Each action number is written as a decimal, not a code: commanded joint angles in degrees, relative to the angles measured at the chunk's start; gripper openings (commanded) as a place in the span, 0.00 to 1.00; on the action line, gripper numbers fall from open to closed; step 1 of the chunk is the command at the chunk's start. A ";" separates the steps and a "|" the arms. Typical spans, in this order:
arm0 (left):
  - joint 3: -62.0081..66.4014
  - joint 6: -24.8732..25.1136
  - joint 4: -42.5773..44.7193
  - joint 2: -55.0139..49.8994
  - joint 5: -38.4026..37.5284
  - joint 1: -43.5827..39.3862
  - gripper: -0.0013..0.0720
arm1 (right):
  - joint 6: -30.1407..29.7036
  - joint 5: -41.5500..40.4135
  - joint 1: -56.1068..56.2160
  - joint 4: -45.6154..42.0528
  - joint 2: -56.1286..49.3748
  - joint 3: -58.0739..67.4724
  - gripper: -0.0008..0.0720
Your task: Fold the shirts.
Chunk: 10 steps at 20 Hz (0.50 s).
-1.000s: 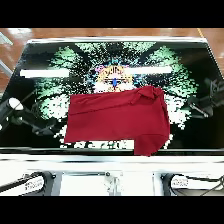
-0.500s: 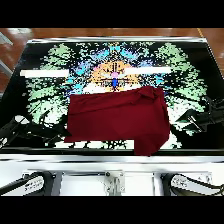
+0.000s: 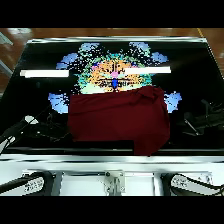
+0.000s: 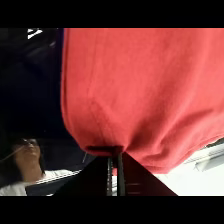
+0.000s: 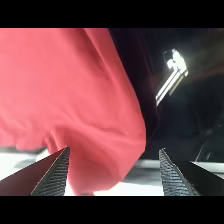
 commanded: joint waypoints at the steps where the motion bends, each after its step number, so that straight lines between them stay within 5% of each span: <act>1: 0.02 -0.31 -1.11 1.64 -0.07 -0.35 0.08 | -4.37 -3.41 -0.02 2.25 0.00 -6.56 0.95; 7: 0.02 -0.44 -3.45 6.75 0.04 -0.44 0.07 | -5.27 -12.59 0.00 6.08 0.00 -15.37 0.93; 10: 0.20 -0.44 -3.65 7.32 0.09 -0.44 0.08 | -5.99 -15.56 2.91 6.84 0.02 -17.75 0.57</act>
